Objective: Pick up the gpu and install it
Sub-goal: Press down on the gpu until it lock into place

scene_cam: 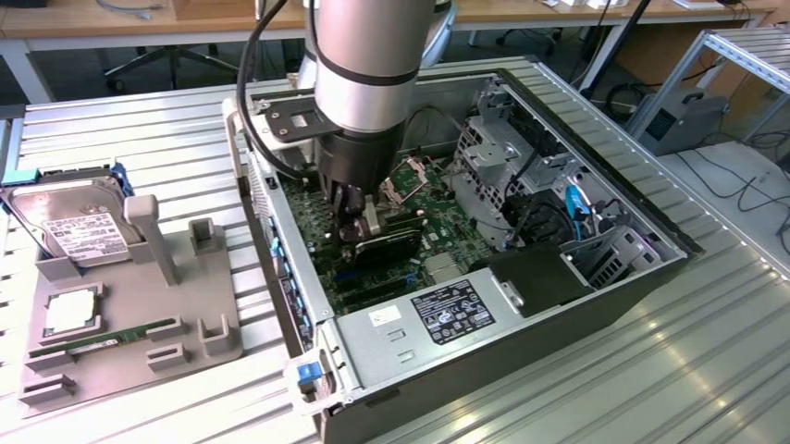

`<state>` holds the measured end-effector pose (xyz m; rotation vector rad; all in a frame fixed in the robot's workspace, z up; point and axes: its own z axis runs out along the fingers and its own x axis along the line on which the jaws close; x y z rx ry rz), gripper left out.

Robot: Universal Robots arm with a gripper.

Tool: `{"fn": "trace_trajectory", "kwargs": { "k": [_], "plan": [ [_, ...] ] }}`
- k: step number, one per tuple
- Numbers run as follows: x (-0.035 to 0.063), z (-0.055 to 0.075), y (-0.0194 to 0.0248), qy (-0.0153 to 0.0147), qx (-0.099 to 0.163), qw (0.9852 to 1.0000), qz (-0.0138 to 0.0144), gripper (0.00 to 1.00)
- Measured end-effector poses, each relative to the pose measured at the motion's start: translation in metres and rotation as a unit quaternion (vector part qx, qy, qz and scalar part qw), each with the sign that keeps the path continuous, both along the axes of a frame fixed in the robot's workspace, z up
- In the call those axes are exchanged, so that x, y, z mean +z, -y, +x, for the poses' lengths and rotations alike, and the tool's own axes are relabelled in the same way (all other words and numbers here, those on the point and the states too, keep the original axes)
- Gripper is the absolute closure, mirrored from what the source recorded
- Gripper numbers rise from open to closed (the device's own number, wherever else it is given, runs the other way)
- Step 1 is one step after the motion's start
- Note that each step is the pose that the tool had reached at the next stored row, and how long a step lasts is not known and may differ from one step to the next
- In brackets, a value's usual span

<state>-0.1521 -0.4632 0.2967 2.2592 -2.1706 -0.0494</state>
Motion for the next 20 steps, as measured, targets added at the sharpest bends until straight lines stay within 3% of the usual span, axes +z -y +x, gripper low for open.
{"fn": "trace_trajectory", "kwargs": {
  "k": [15,16,17,18,20],
  "plan": [
    [-0.0002,-0.011,0.0112,0.0,0.0,1.0,0.0,0.89],
    [-0.0002,-0.012,0.0088,0.0,0.0,1.0,-0.0001,0.89],
    [-0.0002,-0.012,0.0015,0.0,0.0,1.0,-0.0002,0.89],
    [-0.0004,-0.021,-0.0034,0.0001,0.0,1.0,-0.0003,0.89],
    [-0.0005,-0.025,-0.0082,0.0001,0.0,1.0,-0.001,0.89]
  ]
}}
